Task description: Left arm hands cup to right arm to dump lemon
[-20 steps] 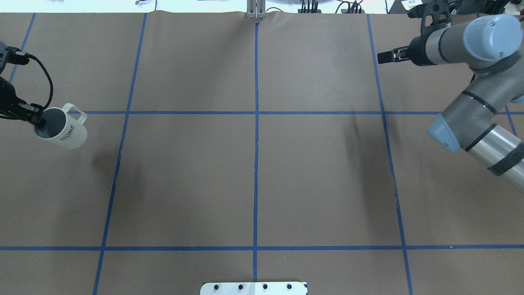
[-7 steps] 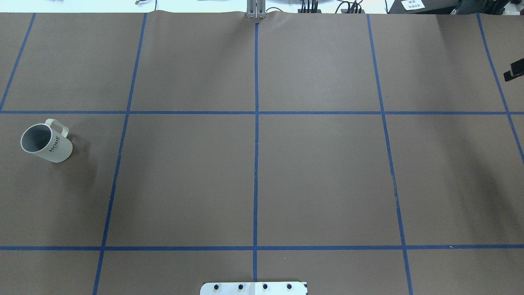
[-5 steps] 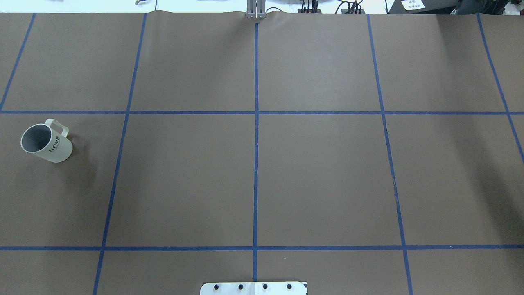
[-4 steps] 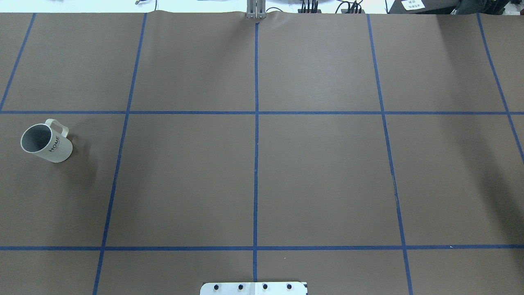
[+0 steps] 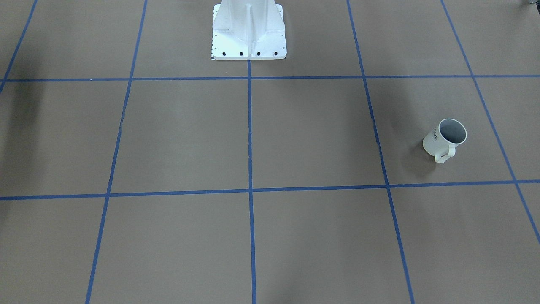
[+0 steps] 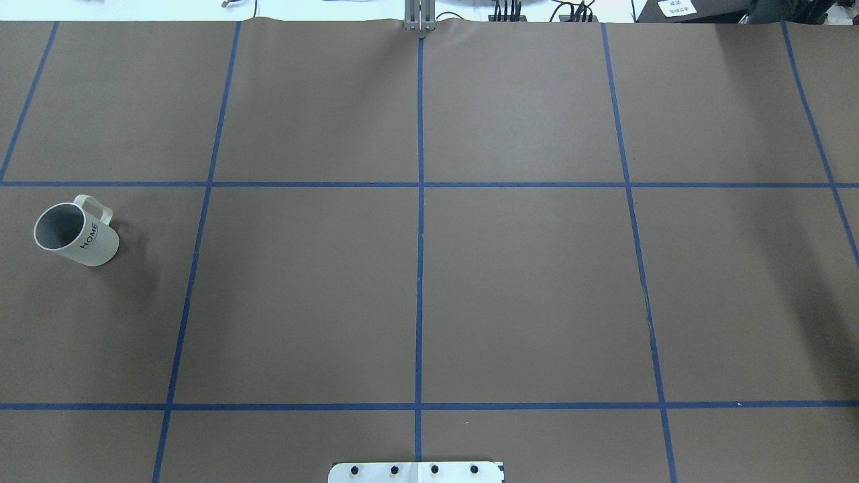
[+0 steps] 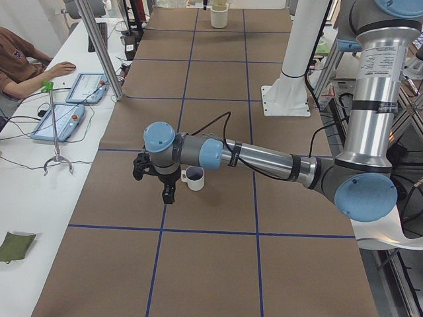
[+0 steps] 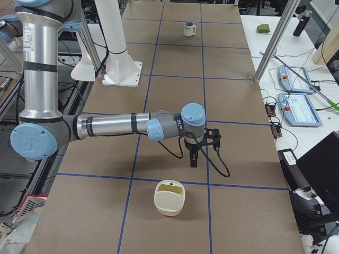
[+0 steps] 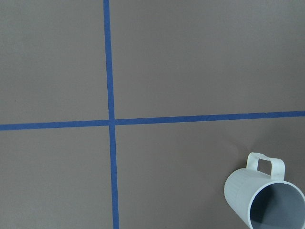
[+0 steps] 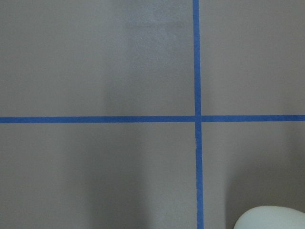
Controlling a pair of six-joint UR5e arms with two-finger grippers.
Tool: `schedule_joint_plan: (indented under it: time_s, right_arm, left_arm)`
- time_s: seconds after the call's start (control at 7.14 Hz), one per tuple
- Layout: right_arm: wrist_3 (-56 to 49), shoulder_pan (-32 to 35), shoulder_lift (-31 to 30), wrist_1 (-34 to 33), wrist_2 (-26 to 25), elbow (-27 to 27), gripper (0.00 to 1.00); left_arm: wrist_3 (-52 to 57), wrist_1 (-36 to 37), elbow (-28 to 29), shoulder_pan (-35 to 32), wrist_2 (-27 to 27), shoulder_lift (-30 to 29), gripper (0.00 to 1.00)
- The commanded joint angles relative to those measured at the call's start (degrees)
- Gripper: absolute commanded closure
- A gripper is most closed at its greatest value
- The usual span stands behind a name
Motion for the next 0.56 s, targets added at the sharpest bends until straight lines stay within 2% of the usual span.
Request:
schedule_joint_plan:
  time_s: [0.0,0.28,0.42]
  right_arm:
    - [-0.1,0.0,0.2,0.6,0.2,0.4,0.01]
    - [-0.1,0.0,0.1,0.2,0.3,0.5,0.00]
    - [-0.6,0.0,0.1,0.2,4.5,-0.1,0.00]
  left_arm:
    - [-0.4,-0.4,-0.1,-0.1,0.1,-0.4,0.00]
    - [-0.5,-0.4,-0.1,-0.1,0.1,-0.5,0.00]
    - [-0.5,-0.4,-0.1,-0.1,0.1,-1.0,0.00]
